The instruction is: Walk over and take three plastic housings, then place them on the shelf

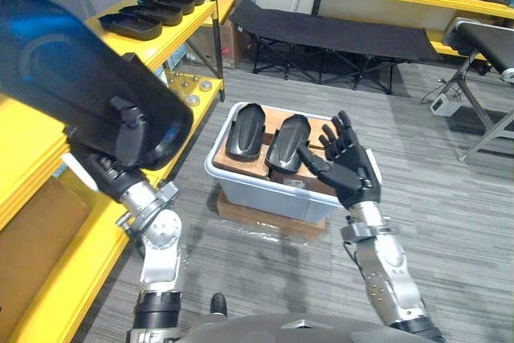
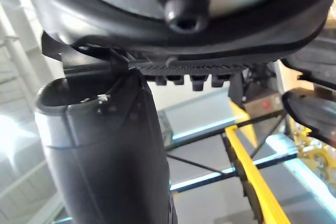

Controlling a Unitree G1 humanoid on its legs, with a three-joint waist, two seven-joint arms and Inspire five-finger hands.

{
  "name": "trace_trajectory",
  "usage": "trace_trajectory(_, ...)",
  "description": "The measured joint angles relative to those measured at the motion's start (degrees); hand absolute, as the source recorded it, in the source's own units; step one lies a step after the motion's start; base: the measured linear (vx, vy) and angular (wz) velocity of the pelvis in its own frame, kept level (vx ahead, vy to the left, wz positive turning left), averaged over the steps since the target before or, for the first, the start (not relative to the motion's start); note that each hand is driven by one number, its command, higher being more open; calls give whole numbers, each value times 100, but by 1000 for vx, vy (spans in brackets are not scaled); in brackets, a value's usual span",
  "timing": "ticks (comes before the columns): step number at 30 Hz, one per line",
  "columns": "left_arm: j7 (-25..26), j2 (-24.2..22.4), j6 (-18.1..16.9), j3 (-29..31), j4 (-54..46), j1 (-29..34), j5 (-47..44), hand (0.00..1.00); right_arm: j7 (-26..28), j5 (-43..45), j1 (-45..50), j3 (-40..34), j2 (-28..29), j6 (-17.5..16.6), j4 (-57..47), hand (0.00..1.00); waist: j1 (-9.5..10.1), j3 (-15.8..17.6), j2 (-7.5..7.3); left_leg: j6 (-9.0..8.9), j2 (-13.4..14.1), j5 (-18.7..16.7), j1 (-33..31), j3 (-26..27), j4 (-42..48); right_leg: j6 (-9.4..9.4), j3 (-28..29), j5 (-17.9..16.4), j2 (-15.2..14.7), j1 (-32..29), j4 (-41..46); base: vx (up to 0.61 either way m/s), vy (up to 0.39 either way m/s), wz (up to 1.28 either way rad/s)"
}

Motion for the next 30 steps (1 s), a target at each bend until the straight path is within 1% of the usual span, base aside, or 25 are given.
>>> trace_trajectory(2, -187, 0, -4, 28, 0, 58, -85, 0, 12, -76, 135, -164, -12, 102, -7, 100, -12, 0, 0, 0, 12, -4, -1, 21, 0, 7, 23, -5, 8, -9, 2, 2, -9, -7)
trace_trajectory(4, -565, 3, -4, 10, -8, 144, -98, 0, -286, -298, 298, -380, 44, 352, 110, 100, -39, -4, 14, 0, 47, -7, -6, 43, -1, 8, 44, -6, 11, -23, 5, 4, -15, -5)
trace_trajectory(5, -646, 4, -4, -12, -14, 187, -101, 0, -381, -314, 325, -451, 71, 415, 184, 100, -47, -10, 24, -1, 49, -7, -9, 52, -1, 9, 56, -6, 10, -41, 5, -1, -13, -10)
trace_trajectory(7, -885, 5, 0, -112, -22, 345, -134, 0, -745, -699, 441, -711, 140, 579, 450, 100, -45, -28, 74, -5, 54, -20, -22, 116, -1, 12, 136, -4, 9, -76, 10, 14, -3, -15)
trace_trajectory(9, -1027, 4, 49, -176, -81, 534, -138, 0, -886, -729, 503, -909, 140, 693, 694, 100, -96, -17, 143, -15, 61, -33, -19, 168, -1, 15, 187, 2, 10, -96, 8, 29, -3, -13)
trace_trajectory(10, -1102, 4, 86, -172, -99, 612, -142, 0, -903, -729, 516, -996, 140, 712, 771, 100, -163, -12, 182, -19, 62, -36, -19, 174, -1, 12, 189, 6, 13, -100, 6, 18, -6, -7)
trace_trajectory(12, -1211, 4, 151, -175, -99, 664, -150, 0, -904, -730, 553, -1091, 140, 712, 797, 100, -180, -25, 223, -37, 66, -48, -4, 202, 0, 3, 203, 13, 28, -102, 0, 20, -9, -7)
trace_trajectory(16, -1409, 4, 151, -173, -108, 676, -151, 0, -872, -728, 507, -1119, 142, 706, 798, 100, -145, -24, 235, -47, 79, -51, -10, 165, 0, -7, 174, 8, 35, -91, -4, 10, -6, 1)
trace_trajectory(20, -1665, 1, 172, -197, -467, 860, -153, 0, -850, -721, 303, -801, 346, 646, 798, 100, -75, -21, 242, -50, 45, -23, -143, -68, 0, 9, -49, -4, 25, -68, -58, 2, -8, 26)
trace_trajectory(22, -1765, -9, 236, -248, -807, 907, -151, 0, -836, -738, 205, -482, 507, 617, 862, 100, 53, -16, 251, -47, -13, 48, -324, -373, 0, 20, -374, -21, 17, -43, -98, 6, -6, 71)
trace_trajectory(23, -1776, -16, 275, -259, -894, 919, -147, 0, -827, -748, 178, -405, 534, 617, 901, 100, 86, -15, 252, -46, -29, 65, -358, -466, 0, 26, -474, -35, 16, -18, -98, 19, -6, 79)
trace_trajectory(24, -1852, -23, 365, -258, -1076, 974, -152, 0, -805, -795, 136, -214, 557, 618, 978, 100, 180, -14, 254, -36, -52, 89, -403, -636, 0, 49, -667, -58, 9, 48, -95, 27, -18, 74)
trace_trajectory(25, -1939, -22, 391, -228, -1214, 1087, -157, 0, -760, -922, 70, -56, 559, 619, 1068, 100, 255, -8, 253, -33, -66, 98, -413, -755, 0, 75, -800, -89, 2, 116, -91, 37, -36, 79)
trace_trajectory(28, -2155, -28, 405, 6, -1505, 1576, -154, 0, -636, -1008, -244, 289, 560, 618, 1301, 100, 600, 6, 252, -18, -178, 109, -421, -1023, 1, 109, -1097, -152, -36, 244, -78, 40, -19, 50)
trace_trajectory(30, -2200, -51, 405, 226, -1532, 1793, -168, 0, -616, -1171, -466, 376, 556, 618, 1365, 100, 703, 16, 235, -10, -231, 113, -424, -1130, 2, 138, -1219, -182, -77, 312, -76, 45, 8, 34)
